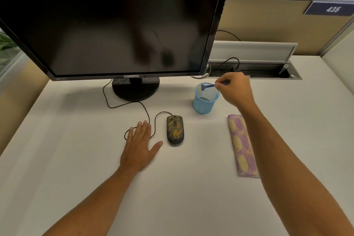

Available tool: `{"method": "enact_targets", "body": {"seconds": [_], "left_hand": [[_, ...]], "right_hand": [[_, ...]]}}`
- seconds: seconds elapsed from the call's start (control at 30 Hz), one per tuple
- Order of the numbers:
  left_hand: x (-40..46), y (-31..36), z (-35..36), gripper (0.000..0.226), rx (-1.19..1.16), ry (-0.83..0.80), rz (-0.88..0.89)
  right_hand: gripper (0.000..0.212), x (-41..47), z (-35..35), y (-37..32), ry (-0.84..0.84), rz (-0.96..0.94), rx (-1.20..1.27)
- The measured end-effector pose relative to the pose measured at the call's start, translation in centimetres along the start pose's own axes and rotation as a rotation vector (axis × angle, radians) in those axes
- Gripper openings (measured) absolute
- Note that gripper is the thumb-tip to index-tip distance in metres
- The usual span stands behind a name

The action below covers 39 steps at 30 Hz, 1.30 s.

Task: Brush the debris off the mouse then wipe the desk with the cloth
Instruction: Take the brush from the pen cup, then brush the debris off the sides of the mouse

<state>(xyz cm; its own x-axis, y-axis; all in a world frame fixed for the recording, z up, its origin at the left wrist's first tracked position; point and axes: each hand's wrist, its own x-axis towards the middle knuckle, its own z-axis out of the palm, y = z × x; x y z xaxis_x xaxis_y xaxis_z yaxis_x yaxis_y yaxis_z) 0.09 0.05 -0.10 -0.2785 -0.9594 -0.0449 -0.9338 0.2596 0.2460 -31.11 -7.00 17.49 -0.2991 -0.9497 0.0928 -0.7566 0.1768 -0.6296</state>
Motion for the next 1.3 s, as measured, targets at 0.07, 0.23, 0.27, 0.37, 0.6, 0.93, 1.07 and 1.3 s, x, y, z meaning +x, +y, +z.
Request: {"method": "enact_targets", "body": {"seconds": [0.07,0.23,0.27,0.37,0.6,0.93,1.07,1.3], "left_hand": [[0.0,0.0,0.0,0.088,0.000,0.001,-0.004],[0.0,0.0,0.1,0.087,0.001,0.010,-0.006],[0.0,0.0,0.1,0.086,0.000,0.009,-0.006],[0.0,-0.1,0.1,0.085,-0.006,0.003,-0.006],[0.0,-0.1,0.2,0.085,-0.015,0.008,-0.002],[-0.1,-0.1,0.0,0.089,-0.056,0.003,0.010],[0.2,0.0,-0.2,0.089,-0.050,0.043,0.077],[1.6,1.2,-0.7,0.090,-0.132,0.018,0.201]], "right_hand": [[0.008,-2.1,-0.6,-0.2,0.029,0.081,0.260],[0.007,-6.7,0.7,0.2,-0.066,0.296,0.794],[0.008,-7.3,1.3,0.5,-0.076,0.328,0.854],[0.008,-8.8,2.9,1.3,-0.089,0.439,0.970],[0.011,-9.7,6.0,2.4,-0.066,0.486,1.027],[0.015,-8.7,8.4,3.1,-0.077,0.503,1.043],[0.017,-8.2,9.1,3.1,-0.053,0.522,1.095],[0.006,-7.2,10.1,2.4,-0.077,0.604,1.155]]}}
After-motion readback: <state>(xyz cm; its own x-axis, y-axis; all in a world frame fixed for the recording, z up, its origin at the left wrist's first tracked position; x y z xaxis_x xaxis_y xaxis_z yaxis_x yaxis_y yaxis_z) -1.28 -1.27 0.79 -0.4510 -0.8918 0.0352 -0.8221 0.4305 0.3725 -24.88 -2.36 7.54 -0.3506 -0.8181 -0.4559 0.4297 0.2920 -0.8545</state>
